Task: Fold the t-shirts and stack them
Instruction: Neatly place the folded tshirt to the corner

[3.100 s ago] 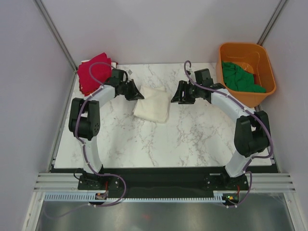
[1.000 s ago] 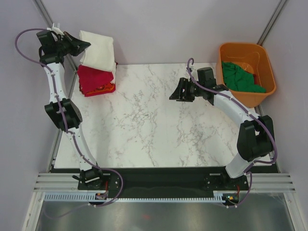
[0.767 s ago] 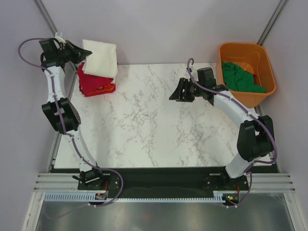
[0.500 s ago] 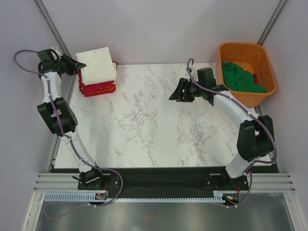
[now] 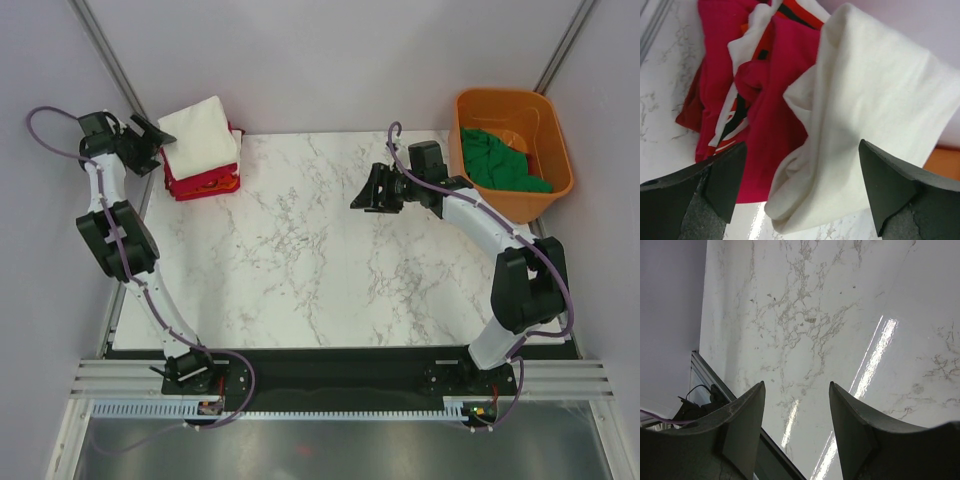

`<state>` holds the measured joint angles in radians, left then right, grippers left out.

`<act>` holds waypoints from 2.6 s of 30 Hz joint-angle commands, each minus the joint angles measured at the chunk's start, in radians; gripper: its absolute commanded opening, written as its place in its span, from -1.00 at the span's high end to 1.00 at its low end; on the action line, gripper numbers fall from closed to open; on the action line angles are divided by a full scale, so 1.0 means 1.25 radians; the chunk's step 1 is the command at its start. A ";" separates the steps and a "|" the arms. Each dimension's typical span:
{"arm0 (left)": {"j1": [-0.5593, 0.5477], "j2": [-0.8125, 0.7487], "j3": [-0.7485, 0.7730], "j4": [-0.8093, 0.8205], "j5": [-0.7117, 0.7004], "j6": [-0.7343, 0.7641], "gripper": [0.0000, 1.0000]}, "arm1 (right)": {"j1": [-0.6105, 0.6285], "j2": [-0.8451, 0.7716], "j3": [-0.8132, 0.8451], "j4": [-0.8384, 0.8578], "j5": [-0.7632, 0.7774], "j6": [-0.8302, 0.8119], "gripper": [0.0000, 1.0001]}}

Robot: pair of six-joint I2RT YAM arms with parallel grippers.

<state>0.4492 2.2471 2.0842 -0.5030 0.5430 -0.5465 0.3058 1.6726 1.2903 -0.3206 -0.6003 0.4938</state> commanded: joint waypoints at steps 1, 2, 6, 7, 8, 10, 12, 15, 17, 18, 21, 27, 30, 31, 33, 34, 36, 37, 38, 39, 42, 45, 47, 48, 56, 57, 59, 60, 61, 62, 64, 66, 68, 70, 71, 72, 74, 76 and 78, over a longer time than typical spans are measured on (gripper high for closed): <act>0.015 -0.062 -0.053 -0.020 -0.127 0.020 -1.00 | 0.003 0.009 0.011 0.027 -0.019 0.005 -0.25; 0.015 -0.089 -0.073 -0.019 -0.162 0.019 -1.00 | 0.003 0.008 0.011 0.025 -0.019 0.005 -0.25; 0.020 -0.245 -0.184 -0.017 -0.319 0.002 -1.00 | 0.006 0.001 0.010 0.026 -0.023 0.005 -0.25; 0.020 -0.270 -0.208 -0.014 -0.335 -0.002 -0.99 | 0.006 0.000 0.007 0.026 -0.022 0.004 -0.25; 0.019 -0.298 -0.240 -0.014 -0.348 -0.009 -0.99 | 0.005 -0.002 0.007 0.027 -0.022 0.004 -0.25; 0.014 -0.399 -0.380 -0.014 -0.349 -0.010 -0.99 | 0.007 -0.003 0.007 0.028 -0.023 0.004 -0.25; -0.017 -0.457 -0.456 -0.014 -0.349 -0.010 -0.99 | 0.006 -0.002 0.008 0.028 -0.025 0.006 -0.25; -0.072 -0.519 -0.487 -0.014 -0.349 -0.010 -0.99 | 0.011 -0.010 0.005 0.028 -0.027 0.004 -0.25; -0.105 -0.547 -0.510 -0.014 -0.349 -0.010 -0.99 | 0.013 -0.011 0.005 0.027 -0.027 0.003 -0.25; -0.137 -0.548 -0.526 -0.014 -0.349 -0.010 -0.99 | 0.012 -0.013 0.005 0.028 -0.028 0.003 -0.25; -0.200 -0.512 -0.502 -0.014 -0.349 -0.010 -0.99 | 0.012 -0.015 0.006 0.028 -0.030 0.003 -0.25; -0.272 -0.365 -0.379 0.395 -0.346 0.171 -0.77 | 0.019 -0.041 -0.003 0.029 -0.032 0.007 -0.25; -0.295 -0.309 -0.303 0.395 -0.360 0.204 -0.79 | 0.034 -0.052 -0.010 0.028 -0.032 0.005 -0.25; -0.300 -0.279 -0.285 0.391 -0.368 0.215 -0.80 | 0.036 -0.052 -0.011 0.028 -0.032 0.005 -0.26; -0.305 -0.250 -0.239 0.391 -0.393 0.226 -0.81 | 0.045 -0.052 -0.012 0.028 -0.032 0.003 -0.26; -0.308 -0.223 -0.224 0.391 -0.402 0.239 -0.82 | 0.046 -0.051 -0.012 0.027 -0.032 0.001 -0.26; -0.307 -0.198 -0.173 0.383 -0.426 0.253 -0.82 | 0.050 -0.047 -0.012 0.028 -0.033 0.000 -0.25; -0.308 -0.169 -0.157 0.369 -0.433 0.259 -0.82 | 0.051 -0.046 -0.011 0.028 -0.032 0.001 -0.26; -0.307 -0.157 -0.143 0.363 -0.433 0.264 -0.82 | 0.051 -0.043 -0.009 0.028 -0.032 0.001 -0.26; -0.307 -0.146 -0.129 0.362 -0.432 0.265 -0.81 | 0.052 -0.039 -0.008 0.028 -0.033 0.000 -0.26; -0.308 -0.113 -0.130 0.361 -0.456 0.263 -0.75 | 0.051 -0.030 -0.001 0.028 -0.033 -0.001 -0.25; -0.304 -0.083 -0.141 0.362 -0.486 0.249 -0.70 | 0.051 -0.023 0.001 0.028 -0.033 -0.001 -0.26; -0.303 -0.052 -0.133 0.362 -0.477 0.245 -0.70 | 0.050 -0.016 0.001 0.027 -0.032 -0.001 -0.25; -0.302 -0.038 -0.127 0.362 -0.475 0.243 -0.70 | 0.050 -0.014 0.002 0.027 -0.032 -0.001 -0.25; -0.300 0.077 -0.004 0.348 -0.459 0.238 -1.00 | 0.052 0.006 0.013 0.028 -0.029 0.000 -0.25; -0.299 0.090 0.013 0.342 -0.461 0.237 -0.99 | 0.051 0.006 0.016 0.028 -0.029 0.000 -0.25; -0.296 0.126 0.061 0.307 -0.449 0.230 -1.00 | 0.051 0.012 0.021 0.028 -0.028 0.000 -0.25; -0.294 0.133 0.068 0.299 -0.441 0.227 -0.99 | 0.051 0.013 0.022 0.028 -0.028 0.000 -0.25; -0.293 0.128 0.068 0.293 -0.438 0.221 -1.00 | 0.051 0.015 0.022 0.027 -0.028 0.001 -0.25; -0.293 0.110 0.058 0.296 -0.439 0.215 -1.00 | 0.052 0.020 0.026 0.028 -0.029 0.003 -0.25; -0.294 0.088 0.056 0.296 -0.421 0.214 -1.00 | 0.051 0.023 0.028 0.027 -0.030 0.004 -0.25; -0.293 0.063 0.063 0.296 -0.416 0.216 -1.00 | 0.054 0.027 0.030 0.027 -0.032 0.005 -0.25; -0.293 0.016 0.079 0.297 -0.417 0.217 -0.99 | 0.054 0.028 0.034 0.029 -0.032 0.005 -0.25; -0.293 -0.023 0.089 0.297 -0.420 0.219 -0.99 | 0.055 0.029 0.037 0.028 -0.033 0.006 -0.25; -0.293 -0.061 0.097 0.299 -0.423 0.219 -0.99 | 0.056 0.030 0.040 0.028 -0.033 0.005 -0.25; -0.293 -0.081 0.100 0.299 -0.425 0.219 -1.00 | 0.056 0.030 0.042 0.028 -0.033 0.006 -0.25; -0.293 -0.120 0.101 0.299 -0.425 0.222 -0.99 | 0.056 0.028 0.044 0.028 -0.033 0.004 -0.25; -0.293 -0.175 0.100 0.301 -0.422 0.230 -1.00 | 0.056 0.028 0.046 0.028 -0.032 0.003 -0.25; -0.293 -0.235 0.080 0.302 -0.423 0.236 -1.00 | 0.055 0.024 0.048 0.028 -0.030 0.001 -0.26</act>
<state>0.0772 2.1342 2.1349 -0.1703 0.0090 -0.2687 0.3714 1.7035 1.3064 -0.3073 -0.6285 0.5011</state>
